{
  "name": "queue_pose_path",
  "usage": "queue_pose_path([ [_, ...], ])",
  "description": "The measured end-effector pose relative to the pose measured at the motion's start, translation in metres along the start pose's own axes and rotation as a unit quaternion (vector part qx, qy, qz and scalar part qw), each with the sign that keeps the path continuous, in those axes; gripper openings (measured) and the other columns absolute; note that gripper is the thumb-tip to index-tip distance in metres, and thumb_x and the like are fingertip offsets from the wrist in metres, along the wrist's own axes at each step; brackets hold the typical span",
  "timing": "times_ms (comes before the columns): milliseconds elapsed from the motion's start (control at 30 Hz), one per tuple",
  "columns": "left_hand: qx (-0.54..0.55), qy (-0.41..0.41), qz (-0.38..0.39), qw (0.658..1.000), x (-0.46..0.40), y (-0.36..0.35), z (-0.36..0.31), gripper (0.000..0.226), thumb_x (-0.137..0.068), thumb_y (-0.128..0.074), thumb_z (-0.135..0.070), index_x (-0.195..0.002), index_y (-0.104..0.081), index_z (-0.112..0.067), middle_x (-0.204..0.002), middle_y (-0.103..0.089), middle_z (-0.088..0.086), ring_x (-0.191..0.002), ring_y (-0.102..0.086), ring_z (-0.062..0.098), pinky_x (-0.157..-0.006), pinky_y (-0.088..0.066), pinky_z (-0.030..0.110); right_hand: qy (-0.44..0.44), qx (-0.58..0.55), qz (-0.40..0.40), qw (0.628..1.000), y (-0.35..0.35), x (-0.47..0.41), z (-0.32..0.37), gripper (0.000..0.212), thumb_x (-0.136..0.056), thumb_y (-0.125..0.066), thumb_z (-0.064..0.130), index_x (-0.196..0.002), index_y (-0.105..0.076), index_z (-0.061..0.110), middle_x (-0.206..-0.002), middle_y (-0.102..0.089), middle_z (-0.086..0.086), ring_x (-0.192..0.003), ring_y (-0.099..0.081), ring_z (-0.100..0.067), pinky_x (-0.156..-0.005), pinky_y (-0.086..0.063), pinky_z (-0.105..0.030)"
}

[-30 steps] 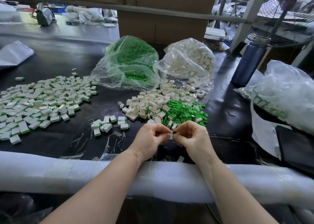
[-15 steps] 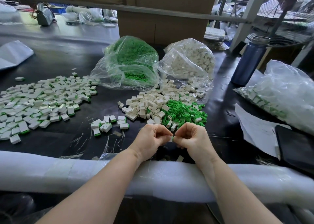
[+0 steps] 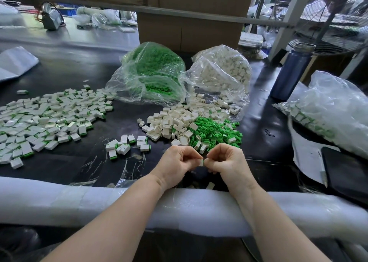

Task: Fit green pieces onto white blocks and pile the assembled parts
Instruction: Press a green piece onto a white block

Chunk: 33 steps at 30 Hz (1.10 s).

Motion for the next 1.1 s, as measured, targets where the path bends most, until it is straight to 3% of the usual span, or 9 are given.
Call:
queue_pose_path([
  [100, 0.019, -0.008, -0.034, 0.999, 0.001, 0.006, -0.002, 0.020, -0.082, -0.067, -0.005, -0.075, -0.068, -0.023, -0.070, -0.063, -0.005, -0.062, -0.055, -0.002, -0.064, -0.045, 0.011, 0.000, -0.027, -0.016, 0.999, 0.000, 0.000, 0.000, 0.017, -0.074, -0.070, -0.008, -0.072, -0.063, 0.008, -0.057, -0.063, 0.001, -0.051, -0.058, -0.007, -0.050, -0.048, -0.018],
  [233, 0.052, 0.000, -0.059, 0.997, 0.001, 0.010, -0.001, 0.015, -0.084, -0.064, -0.004, -0.080, -0.068, -0.018, -0.077, -0.064, 0.004, -0.067, -0.058, 0.007, -0.065, -0.049, 0.016, -0.002, -0.012, -0.025, 1.000, -0.004, -0.001, 0.001, 0.007, -0.081, -0.067, 0.001, -0.076, -0.066, 0.006, -0.063, -0.066, -0.005, -0.053, -0.060, -0.007, -0.052, -0.050, -0.017],
  [400, 0.089, 0.016, -0.051, 0.995, 0.002, 0.009, -0.001, 0.013, -0.085, -0.061, 0.002, -0.082, -0.066, -0.009, -0.075, -0.065, 0.007, -0.061, -0.064, 0.005, -0.065, -0.056, 0.020, -0.025, 0.057, -0.001, 0.998, -0.012, -0.002, -0.003, 0.024, -0.090, -0.059, 0.009, -0.066, -0.061, 0.011, -0.050, -0.056, 0.004, -0.044, -0.048, -0.003, -0.046, -0.041, -0.015],
  [533, 0.062, 0.020, -0.044, 0.997, 0.002, 0.008, -0.001, 0.012, -0.084, -0.063, 0.002, -0.082, -0.068, -0.009, -0.073, -0.064, 0.006, -0.056, -0.060, 0.003, -0.062, -0.053, 0.016, -0.026, 0.099, 0.014, 0.995, -0.011, -0.002, -0.002, 0.029, -0.089, -0.059, 0.010, -0.060, -0.058, 0.014, -0.051, -0.050, 0.001, -0.047, -0.044, -0.007, -0.048, -0.038, -0.017],
  [800, 0.039, 0.017, -0.013, 0.999, 0.001, 0.003, -0.001, 0.009, -0.084, -0.061, 0.005, -0.085, -0.068, 0.000, -0.063, -0.061, -0.001, -0.051, -0.055, -0.002, -0.058, -0.049, 0.013, -0.019, 0.132, 0.036, 0.990, -0.013, -0.001, 0.001, 0.025, -0.086, -0.061, 0.006, -0.061, -0.057, 0.011, -0.049, -0.048, 0.004, -0.049, -0.040, -0.011, -0.054, -0.036, -0.027],
  [967, 0.048, 0.007, -0.025, 0.999, 0.001, 0.005, 0.000, 0.014, -0.085, -0.062, 0.000, -0.081, -0.068, -0.012, -0.065, -0.063, -0.003, -0.055, -0.057, -0.002, -0.060, -0.049, 0.013, -0.024, 0.089, 0.021, 0.995, -0.011, -0.001, 0.001, 0.025, -0.086, -0.061, 0.008, -0.062, -0.059, 0.012, -0.051, -0.050, 0.002, -0.052, -0.044, -0.011, -0.052, -0.038, -0.024],
  [1100, 0.018, -0.014, -0.026, 0.999, 0.000, 0.003, 0.000, 0.022, -0.083, -0.066, -0.003, -0.085, -0.062, -0.025, -0.075, -0.062, -0.002, -0.065, -0.056, 0.005, -0.067, -0.049, 0.015, -0.016, 0.006, -0.017, 1.000, -0.006, -0.001, 0.001, 0.010, -0.084, -0.063, 0.001, -0.077, -0.061, 0.009, -0.060, -0.059, -0.005, -0.051, -0.051, -0.009, -0.048, -0.043, -0.017],
])
Point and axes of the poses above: each hand's wrist, its own x-axis away from the middle knuckle, its own y-axis out of the back of the hand, z = x × y, the point moved 7 cm from there along -x, towards the middle knuckle
